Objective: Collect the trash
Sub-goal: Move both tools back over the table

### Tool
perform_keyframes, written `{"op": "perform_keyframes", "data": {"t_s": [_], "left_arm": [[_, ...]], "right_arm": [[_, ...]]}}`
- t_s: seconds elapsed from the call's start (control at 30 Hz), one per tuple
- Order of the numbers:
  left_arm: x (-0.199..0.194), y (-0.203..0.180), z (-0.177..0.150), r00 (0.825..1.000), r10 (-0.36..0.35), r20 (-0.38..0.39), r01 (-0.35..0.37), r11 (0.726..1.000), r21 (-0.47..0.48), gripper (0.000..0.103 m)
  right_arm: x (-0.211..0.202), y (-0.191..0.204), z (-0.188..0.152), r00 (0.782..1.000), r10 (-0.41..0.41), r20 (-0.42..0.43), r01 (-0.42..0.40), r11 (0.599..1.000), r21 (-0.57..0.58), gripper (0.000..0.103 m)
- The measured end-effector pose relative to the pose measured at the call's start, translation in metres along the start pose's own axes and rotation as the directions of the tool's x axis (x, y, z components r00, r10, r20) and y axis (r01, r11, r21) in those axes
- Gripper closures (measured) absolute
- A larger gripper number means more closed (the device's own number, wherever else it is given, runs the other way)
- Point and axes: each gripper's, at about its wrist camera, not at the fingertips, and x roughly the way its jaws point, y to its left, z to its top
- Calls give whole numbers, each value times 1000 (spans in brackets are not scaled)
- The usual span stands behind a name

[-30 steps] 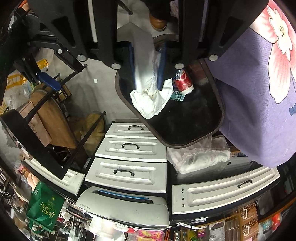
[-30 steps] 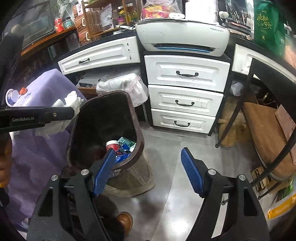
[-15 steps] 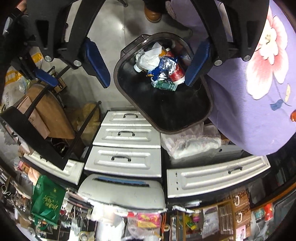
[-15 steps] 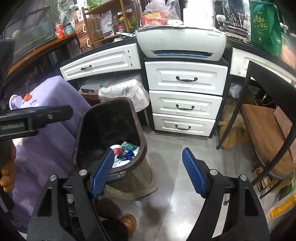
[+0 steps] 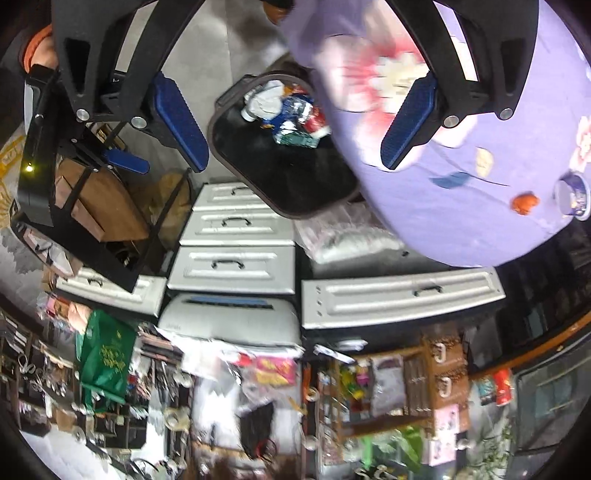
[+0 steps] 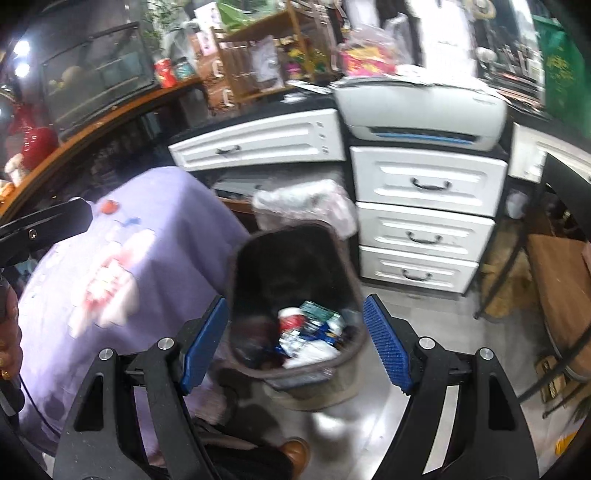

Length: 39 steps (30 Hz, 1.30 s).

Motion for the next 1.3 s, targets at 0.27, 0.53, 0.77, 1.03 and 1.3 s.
{"op": "perform_keyframes", "data": {"t_s": [0.27,0.53,0.77,1.03,1.3], "left_arm": [[-30,67,15,996,72,45,-68,995,-69,8],[-49,151,14,992,125,35,-117,979,-164,6],[-54,238,-2,976,217,-21,-212,921,-327,6],[-45,315,-19,917,382,-110,-397,859,-324,5],[-33,378,-38,837,518,-174,-545,763,-348,5]], "right_arm": [[18,83,42,987,157,-12,-157,977,-142,27],[48,164,79,949,303,-82,-314,925,-213,27],[85,223,95,936,310,-167,-345,904,-251,27],[125,281,118,923,325,-205,-377,871,-314,27],[184,342,134,931,272,-245,-356,832,-426,27]]}}
